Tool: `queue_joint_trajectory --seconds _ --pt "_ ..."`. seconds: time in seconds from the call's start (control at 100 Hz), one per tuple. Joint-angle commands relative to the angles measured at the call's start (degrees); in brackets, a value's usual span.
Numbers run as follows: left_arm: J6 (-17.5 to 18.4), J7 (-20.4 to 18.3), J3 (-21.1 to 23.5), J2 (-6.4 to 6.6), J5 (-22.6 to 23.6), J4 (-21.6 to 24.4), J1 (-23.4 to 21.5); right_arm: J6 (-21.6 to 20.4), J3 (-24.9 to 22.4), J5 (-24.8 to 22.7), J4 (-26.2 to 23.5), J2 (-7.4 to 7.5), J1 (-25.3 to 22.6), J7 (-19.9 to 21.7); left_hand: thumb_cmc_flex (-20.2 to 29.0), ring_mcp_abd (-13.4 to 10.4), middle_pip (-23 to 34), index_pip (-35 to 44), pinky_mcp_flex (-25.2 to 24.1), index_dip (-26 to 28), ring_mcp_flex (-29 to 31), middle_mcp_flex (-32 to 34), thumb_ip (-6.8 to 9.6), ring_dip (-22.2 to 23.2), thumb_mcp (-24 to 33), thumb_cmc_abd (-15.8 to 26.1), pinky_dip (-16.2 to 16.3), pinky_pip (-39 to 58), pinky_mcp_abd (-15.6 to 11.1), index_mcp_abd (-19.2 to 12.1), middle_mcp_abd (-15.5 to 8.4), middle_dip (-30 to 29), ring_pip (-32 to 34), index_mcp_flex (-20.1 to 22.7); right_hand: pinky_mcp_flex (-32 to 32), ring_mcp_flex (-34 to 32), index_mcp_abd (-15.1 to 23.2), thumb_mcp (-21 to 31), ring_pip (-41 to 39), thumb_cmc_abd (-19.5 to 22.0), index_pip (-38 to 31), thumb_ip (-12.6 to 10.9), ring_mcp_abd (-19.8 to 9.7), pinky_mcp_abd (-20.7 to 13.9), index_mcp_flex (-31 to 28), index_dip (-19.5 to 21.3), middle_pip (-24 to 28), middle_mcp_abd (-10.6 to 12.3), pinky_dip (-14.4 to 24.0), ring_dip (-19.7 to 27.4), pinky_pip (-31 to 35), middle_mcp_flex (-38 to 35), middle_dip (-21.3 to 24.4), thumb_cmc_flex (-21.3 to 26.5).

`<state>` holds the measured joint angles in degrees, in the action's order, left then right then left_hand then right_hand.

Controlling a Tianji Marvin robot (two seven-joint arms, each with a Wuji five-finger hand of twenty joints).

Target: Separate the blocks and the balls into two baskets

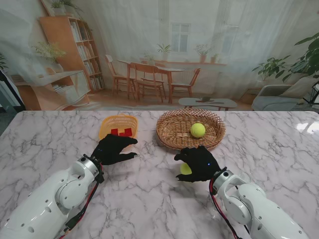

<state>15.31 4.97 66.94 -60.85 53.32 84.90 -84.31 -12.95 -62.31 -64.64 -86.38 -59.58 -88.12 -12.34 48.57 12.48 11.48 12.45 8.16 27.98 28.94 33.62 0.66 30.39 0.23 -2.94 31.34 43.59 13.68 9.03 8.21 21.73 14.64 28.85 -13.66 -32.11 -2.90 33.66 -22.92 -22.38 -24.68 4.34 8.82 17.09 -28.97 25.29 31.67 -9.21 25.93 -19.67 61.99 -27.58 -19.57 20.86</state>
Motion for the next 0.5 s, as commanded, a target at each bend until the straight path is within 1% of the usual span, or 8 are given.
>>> queue_joint_trajectory --seconds 0.0,0.23,0.49 --pt "-0.09 -1.04 -0.17 0.05 0.0 -0.06 0.12 0.86 0.32 0.12 1.48 -0.12 0.1 0.36 -0.16 -0.17 0.28 -0.54 -0.76 -0.09 0.22 1.19 -0.36 -0.01 -1.48 2.53 1.01 -0.42 1.43 -0.25 -0.38 0.24 -0.06 0.03 0.41 0.23 1.12 -1.25 3.0 2.17 0.78 -0.99 0.97 1.69 -0.9 1.35 -1.2 0.06 -0.04 -0.08 -0.35 -0.35 -0.5 -1.87" --pt "-0.14 -1.53 -0.13 0.11 -0.01 0.14 0.06 2.73 2.16 1.15 4.04 -0.14 1.59 1.03 -0.17 -0.17 0.16 -0.39 -0.8 -0.03 0.23 1.26 -0.37 -0.05 -1.49 2.47 1.0 -0.48 1.48 -0.37 -0.33 0.19 -0.11 0.46 0.49 0.62 1.14 -1.31 3.02 2.2 0.89 -1.0 1.12 1.61 -0.71 1.5 -1.3 -0.24 0.0 -0.09 -0.28 0.07 -0.59 -1.92" --pt "0.03 -1.71 -0.2 0.15 0.05 0.09 0.17 4.36 3.98 2.33 6.12 -0.37 3.05 0.53 -0.2 -0.23 0.06 -0.37 -0.8 -0.01 0.27 1.34 -0.38 -0.1 -1.5 2.45 0.98 -0.56 1.46 -0.42 -0.31 0.17 -0.16 0.6 0.56 0.99 1.03 -1.31 2.83 1.98 0.98 -0.99 1.1 1.44 -0.51 1.64 -1.13 -0.23 0.1 -0.15 -0.13 0.51 -0.71 -1.81"
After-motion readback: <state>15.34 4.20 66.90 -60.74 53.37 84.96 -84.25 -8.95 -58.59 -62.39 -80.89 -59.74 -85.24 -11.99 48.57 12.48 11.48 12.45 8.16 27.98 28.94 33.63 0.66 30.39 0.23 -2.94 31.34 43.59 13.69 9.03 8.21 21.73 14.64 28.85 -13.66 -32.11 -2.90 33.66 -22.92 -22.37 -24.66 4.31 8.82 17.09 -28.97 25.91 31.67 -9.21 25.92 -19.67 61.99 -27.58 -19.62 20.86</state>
